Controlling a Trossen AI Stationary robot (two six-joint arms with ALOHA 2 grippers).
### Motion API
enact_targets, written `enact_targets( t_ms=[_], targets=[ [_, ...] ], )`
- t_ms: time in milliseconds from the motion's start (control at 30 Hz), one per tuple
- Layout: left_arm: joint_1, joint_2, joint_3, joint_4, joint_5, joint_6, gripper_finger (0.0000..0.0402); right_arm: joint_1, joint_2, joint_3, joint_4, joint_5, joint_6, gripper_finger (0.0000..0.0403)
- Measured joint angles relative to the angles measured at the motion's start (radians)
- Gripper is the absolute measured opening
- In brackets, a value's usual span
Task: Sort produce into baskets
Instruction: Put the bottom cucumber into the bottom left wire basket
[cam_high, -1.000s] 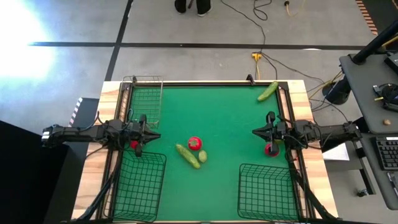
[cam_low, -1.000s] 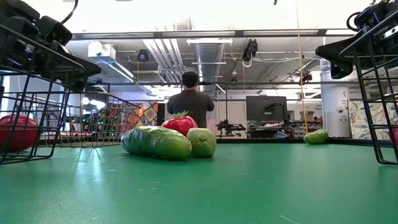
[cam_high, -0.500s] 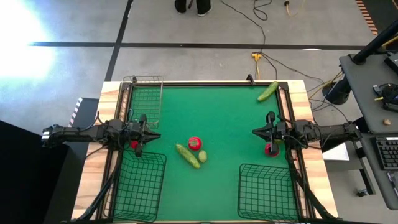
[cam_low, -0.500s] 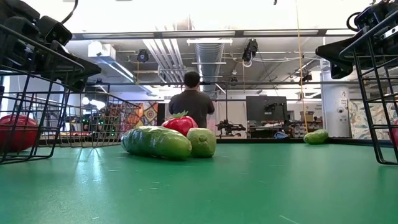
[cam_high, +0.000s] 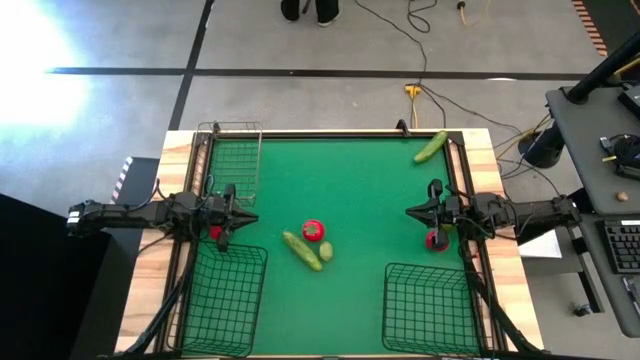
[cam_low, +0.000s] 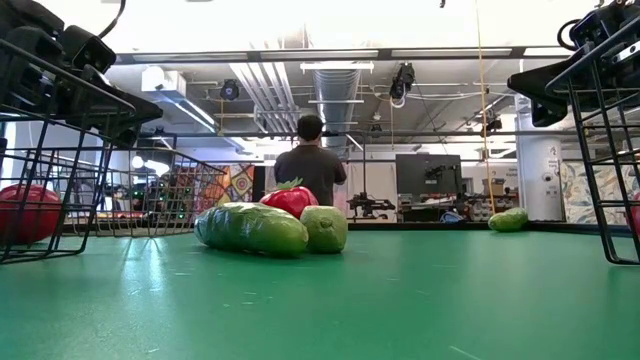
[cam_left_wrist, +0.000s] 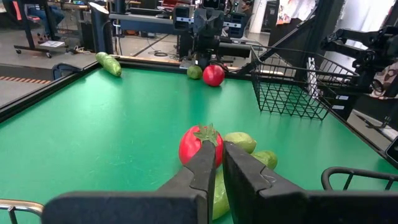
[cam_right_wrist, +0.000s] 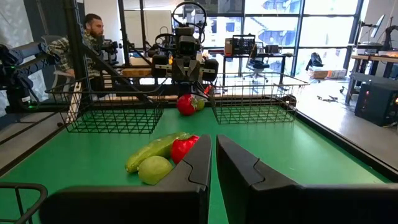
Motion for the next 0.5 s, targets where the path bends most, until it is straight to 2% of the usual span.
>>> enact_targets(
  t_ms=[67,100,200,267,333,500],
  targets=[
    [0.0,0.004,-0.001,0.045,-0.028,-0.052,0.0013,0.0,0.0,0.0,0.0,0.0,0.0,0.0018],
    [0.0,0.006,-0.001,0.087,-0.032,-0.137,0.0013,0.0,0.0,0.0,0.0,0.0,0.0,0.0018],
    [0.0,0.005,-0.001,0.255,-0.045,-0.531,0.0013,0.0,0.0,0.0,0.0,0.0,0.0,0.0018],
    [-0.001,0.008,-0.001,0.353,-0.115,-0.727,0.0013,0.0,0.0,0.0,0.0,0.0,0.0,0.0018],
    [-0.001,0.016,-0.001,0.441,-0.191,-0.799,0.0013,0.0,0.0,0.0,0.0,0.0,0.0,0.0018],
    [-0.001,0.085,-0.001,0.688,-0.22,-0.813,0.0013,0.0,0.0,0.0,0.0,0.0,0.0,0.0018]
  ],
)
